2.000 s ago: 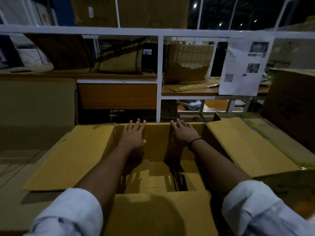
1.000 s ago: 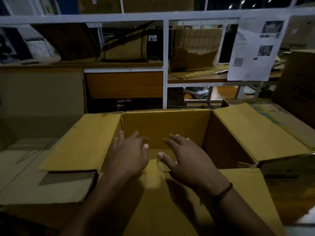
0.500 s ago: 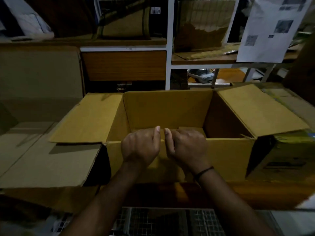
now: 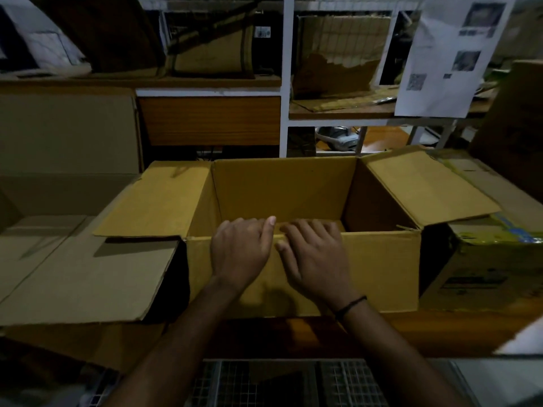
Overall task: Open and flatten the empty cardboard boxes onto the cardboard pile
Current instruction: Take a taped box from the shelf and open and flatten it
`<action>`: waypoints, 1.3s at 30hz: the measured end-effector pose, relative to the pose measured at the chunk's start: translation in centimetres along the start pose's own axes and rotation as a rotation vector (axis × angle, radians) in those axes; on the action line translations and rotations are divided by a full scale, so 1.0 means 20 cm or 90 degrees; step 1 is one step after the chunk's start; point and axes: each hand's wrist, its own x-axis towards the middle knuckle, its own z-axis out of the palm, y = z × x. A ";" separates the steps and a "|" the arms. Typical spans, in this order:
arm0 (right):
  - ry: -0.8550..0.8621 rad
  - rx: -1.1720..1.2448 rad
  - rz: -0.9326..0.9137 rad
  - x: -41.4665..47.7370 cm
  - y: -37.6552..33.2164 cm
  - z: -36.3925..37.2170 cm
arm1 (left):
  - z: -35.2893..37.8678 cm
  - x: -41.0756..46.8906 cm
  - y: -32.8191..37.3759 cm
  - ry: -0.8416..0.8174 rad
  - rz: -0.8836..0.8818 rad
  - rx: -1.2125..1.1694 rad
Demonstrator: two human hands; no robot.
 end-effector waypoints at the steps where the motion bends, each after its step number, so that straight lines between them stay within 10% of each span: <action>1: -0.035 -0.003 -0.011 -0.05 -0.01 -0.02 | -0.02 0.00 0.00 -0.016 -0.001 -0.032; 15: -0.341 -0.069 -0.174 -0.23 0.02 -0.41 | -0.41 -0.01 0.12 -0.336 0.018 -0.183; 18: -0.243 -0.027 -0.224 -0.16 0.05 -0.60 | -0.59 0.03 0.12 -0.376 -0.040 -0.276; 21: -0.058 -0.055 -0.215 -0.07 0.14 -0.70 | -0.77 0.05 0.08 -0.282 -0.059 -0.391; 28: 0.171 -0.109 -0.040 0.14 0.23 -0.55 | -0.75 0.05 0.03 0.308 -0.061 -0.320; 35: -0.106 -0.077 0.201 0.05 0.31 -0.15 | -0.26 -0.12 -0.05 0.088 -0.150 -0.239; 39: -0.028 -0.050 0.214 -0.15 0.35 -0.06 | -0.06 -0.30 -0.10 0.050 -0.207 -0.151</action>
